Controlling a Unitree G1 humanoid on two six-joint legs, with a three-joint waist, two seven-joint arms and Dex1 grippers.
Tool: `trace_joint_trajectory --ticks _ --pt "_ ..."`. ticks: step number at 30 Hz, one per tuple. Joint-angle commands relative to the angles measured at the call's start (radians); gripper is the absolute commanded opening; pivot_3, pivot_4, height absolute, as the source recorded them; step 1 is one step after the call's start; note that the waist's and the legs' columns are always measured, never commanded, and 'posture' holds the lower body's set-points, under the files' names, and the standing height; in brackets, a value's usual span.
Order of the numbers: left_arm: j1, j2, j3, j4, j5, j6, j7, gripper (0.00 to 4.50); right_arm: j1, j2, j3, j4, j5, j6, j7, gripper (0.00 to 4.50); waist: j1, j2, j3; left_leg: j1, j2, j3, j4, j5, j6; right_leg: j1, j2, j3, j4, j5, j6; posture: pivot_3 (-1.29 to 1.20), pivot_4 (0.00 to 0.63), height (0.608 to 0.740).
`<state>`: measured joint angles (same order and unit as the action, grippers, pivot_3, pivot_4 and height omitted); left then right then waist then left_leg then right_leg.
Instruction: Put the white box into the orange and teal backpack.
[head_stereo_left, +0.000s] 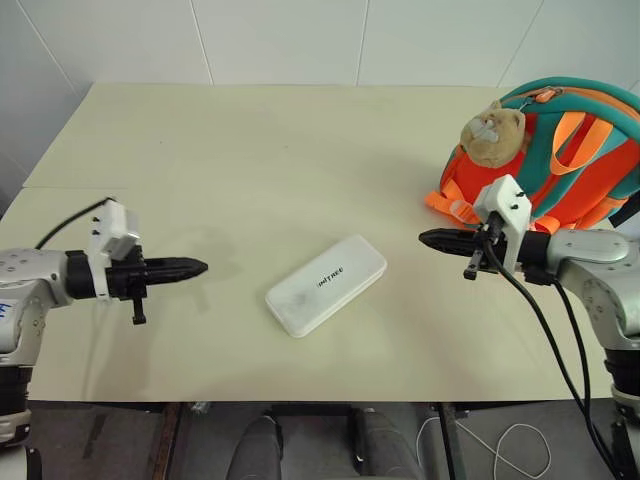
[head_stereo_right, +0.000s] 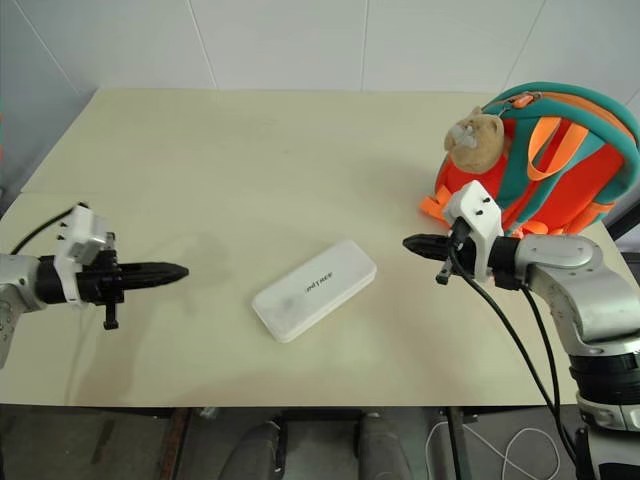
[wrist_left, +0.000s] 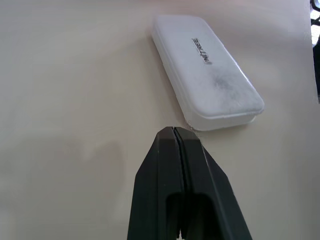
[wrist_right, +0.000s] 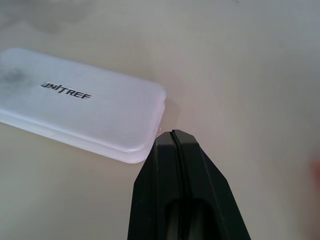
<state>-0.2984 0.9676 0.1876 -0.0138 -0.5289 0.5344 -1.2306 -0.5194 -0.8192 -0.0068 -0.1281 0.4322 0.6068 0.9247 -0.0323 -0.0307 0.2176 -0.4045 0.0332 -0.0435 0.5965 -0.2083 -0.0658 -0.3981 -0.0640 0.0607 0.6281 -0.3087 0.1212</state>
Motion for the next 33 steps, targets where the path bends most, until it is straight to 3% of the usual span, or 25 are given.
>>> trace_joint_trajectory --ticks 1,5,13,20,33 --pt "0.000 0.022 -0.045 -0.089 -0.024 0.133 0.027 0.01 -0.059 0.037 0.045 0.077 -0.088 -0.062 -0.038 0.00 0.001 0.000 0.000 0.000 0.000 0.000 0.000 0.000 0.000 0.000 0.000 0.000 0.000 0.000 0.000 0.00 0.150 0.740" --pt "-0.002 -0.012 -0.093 -0.175 -0.095 0.376 0.110 0.01 -0.147 0.105 0.133 0.232 -0.209 -0.094 -0.095 0.00 -0.001 0.000 0.000 0.000 0.000 0.000 0.001 0.000 0.000 0.000 0.000 0.000 0.001 0.001 0.001 0.00 0.150 0.740" --pt "0.023 -0.121 -0.115 -0.297 -0.184 0.577 0.257 0.01 -0.244 0.231 0.181 0.456 -0.311 -0.185 -0.123 0.00 -0.004 0.000 0.000 -0.001 0.000 -0.001 0.000 0.000 0.000 -0.001 0.001 0.001 0.003 0.001 0.001 0.00 0.150 0.740" --pt "0.036 -0.188 -0.130 -0.331 -0.196 0.626 0.347 0.01 -0.261 0.303 0.190 0.517 -0.330 -0.213 -0.104 0.00 -0.002 0.000 0.000 0.000 0.000 -0.001 0.002 0.000 -0.001 -0.001 0.001 0.001 0.005 0.001 0.001 0.00 0.150 0.740" --pt "-0.012 -0.271 -0.163 -0.250 -0.135 0.517 0.425 0.01 -0.181 0.305 0.207 0.306 -0.300 -0.114 0.019 0.00 0.001 0.000 0.000 0.000 -0.001 -0.001 0.007 0.000 -0.001 -0.001 0.001 0.001 0.008 0.001 0.001 0.00 0.150 0.740"
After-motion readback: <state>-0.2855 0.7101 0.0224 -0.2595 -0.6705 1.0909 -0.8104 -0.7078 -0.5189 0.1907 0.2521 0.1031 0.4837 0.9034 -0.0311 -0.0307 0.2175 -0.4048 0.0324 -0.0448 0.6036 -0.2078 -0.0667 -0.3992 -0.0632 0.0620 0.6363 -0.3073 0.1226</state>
